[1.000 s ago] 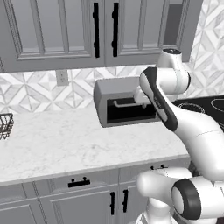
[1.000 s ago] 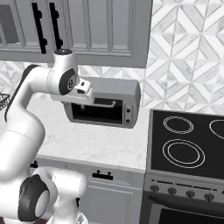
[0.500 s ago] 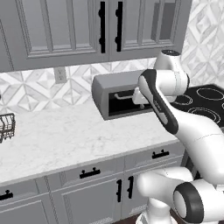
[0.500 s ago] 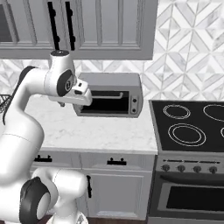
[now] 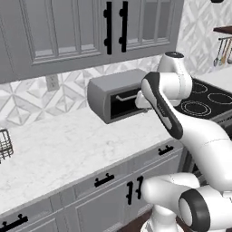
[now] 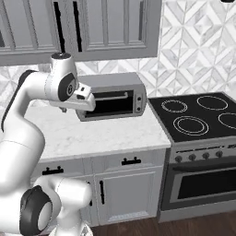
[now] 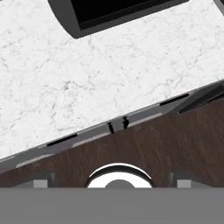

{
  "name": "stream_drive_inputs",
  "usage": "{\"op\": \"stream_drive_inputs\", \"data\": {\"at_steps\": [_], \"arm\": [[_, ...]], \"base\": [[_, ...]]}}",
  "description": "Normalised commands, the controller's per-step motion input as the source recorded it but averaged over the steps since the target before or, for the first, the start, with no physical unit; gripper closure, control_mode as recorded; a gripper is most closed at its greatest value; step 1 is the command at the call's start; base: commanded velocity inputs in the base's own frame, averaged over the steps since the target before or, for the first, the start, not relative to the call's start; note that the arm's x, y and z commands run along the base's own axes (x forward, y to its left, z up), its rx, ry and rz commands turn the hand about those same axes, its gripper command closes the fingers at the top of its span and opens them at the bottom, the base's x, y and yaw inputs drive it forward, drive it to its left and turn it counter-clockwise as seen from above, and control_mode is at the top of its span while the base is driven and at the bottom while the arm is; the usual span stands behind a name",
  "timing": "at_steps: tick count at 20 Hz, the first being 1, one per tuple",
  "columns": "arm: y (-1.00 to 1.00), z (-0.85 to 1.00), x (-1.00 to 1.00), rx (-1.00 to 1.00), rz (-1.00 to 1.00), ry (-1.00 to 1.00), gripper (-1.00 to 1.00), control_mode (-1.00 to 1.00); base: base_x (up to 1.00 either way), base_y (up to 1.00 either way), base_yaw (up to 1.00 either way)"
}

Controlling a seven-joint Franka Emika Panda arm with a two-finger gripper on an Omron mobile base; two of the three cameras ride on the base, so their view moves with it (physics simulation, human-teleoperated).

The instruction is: Take a straw from the drawer in front and place it inside the glass cup on the dining counter.

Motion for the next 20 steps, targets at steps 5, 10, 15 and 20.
{"op": "stream_drive_inputs", "data": {"at_steps": [5,10,15,20], "arm": [[0.00,0.00,0.00,0.00,0.00,0.00,-1.00,1.00],[0.00,0.00,0.00,0.00,0.00,0.00,-1.00,1.00],[0.00,0.00,0.00,0.00,0.00,0.00,-1.00,1.00],[0.00,0.00,0.00,0.00,0.00,0.00,-1.00,1.00]], "base": [[-0.02,0.53,-0.42],[0.02,0.58,-0.45],[0.11,0.57,-0.45],[0.31,0.60,-0.36]]}}
